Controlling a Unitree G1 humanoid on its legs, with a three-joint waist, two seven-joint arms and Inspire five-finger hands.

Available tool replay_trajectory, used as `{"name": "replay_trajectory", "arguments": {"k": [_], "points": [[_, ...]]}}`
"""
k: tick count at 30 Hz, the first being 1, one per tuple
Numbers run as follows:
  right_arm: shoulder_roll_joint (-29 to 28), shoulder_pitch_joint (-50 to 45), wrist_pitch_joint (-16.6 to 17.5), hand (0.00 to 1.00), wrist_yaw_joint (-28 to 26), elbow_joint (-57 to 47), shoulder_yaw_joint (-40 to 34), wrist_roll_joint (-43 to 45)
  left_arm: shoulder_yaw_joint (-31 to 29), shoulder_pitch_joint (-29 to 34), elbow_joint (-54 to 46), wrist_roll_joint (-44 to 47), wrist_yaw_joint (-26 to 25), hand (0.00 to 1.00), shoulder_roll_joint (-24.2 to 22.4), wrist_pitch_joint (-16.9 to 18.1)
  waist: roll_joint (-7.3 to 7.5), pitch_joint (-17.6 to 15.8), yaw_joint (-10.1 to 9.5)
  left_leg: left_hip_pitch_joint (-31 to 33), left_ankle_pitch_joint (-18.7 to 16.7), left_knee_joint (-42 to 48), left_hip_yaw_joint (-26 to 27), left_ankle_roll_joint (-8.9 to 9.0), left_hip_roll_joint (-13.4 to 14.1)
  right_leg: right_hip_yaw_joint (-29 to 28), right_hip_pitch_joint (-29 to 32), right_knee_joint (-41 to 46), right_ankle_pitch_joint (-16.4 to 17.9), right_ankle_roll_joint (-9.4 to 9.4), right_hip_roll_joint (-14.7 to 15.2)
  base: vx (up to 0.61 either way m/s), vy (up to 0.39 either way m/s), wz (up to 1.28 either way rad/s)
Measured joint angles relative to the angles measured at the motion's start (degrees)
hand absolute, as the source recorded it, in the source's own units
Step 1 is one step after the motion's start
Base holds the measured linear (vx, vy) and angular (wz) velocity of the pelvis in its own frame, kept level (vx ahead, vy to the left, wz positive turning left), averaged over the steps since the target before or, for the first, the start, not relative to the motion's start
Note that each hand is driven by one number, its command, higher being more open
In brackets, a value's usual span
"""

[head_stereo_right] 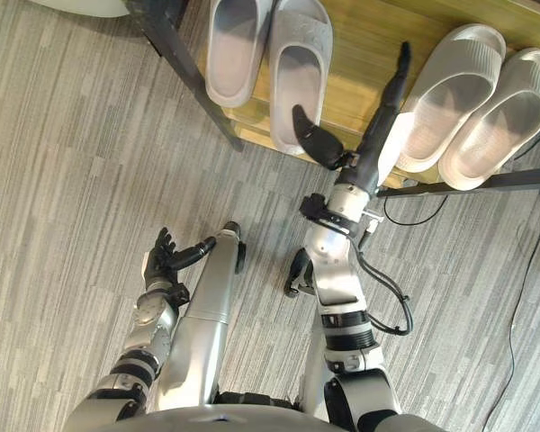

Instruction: Organize the slippers on the shoe rack

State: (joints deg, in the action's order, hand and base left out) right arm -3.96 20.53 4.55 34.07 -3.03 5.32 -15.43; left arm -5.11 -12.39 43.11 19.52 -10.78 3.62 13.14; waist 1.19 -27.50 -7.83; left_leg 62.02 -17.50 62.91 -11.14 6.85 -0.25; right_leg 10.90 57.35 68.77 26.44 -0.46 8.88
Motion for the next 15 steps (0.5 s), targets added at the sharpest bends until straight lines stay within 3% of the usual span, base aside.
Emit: {"name": "replay_trajectory", "arguments": {"k": [7,15], "points": [[-1.47,-0.39,4.08,1.0,-7.75,4.27,3.22,13.69,-0.93,-0.37,0.91,-0.05,0.51,1.0,0.01,-0.7,0.55,-0.3,-0.03,-0.93,0.01,-0.76,0.52,0.0,0.04,-0.44,-0.49,-0.37,-0.03,0.05,0.08,0.0,0.01,0.0],[-1.47,1.07,8.97,1.0,-11.13,7.56,3.32,24.32,-1.22,-0.42,1.37,-0.05,0.53,1.0,0.27,-0.69,0.77,-0.41,0.22,-1.53,0.01,-0.84,0.51,0.0,0.04,-0.39,-1.15,-0.45,-0.03,0.08,0.1,0.0,0.008,0.0]]}}
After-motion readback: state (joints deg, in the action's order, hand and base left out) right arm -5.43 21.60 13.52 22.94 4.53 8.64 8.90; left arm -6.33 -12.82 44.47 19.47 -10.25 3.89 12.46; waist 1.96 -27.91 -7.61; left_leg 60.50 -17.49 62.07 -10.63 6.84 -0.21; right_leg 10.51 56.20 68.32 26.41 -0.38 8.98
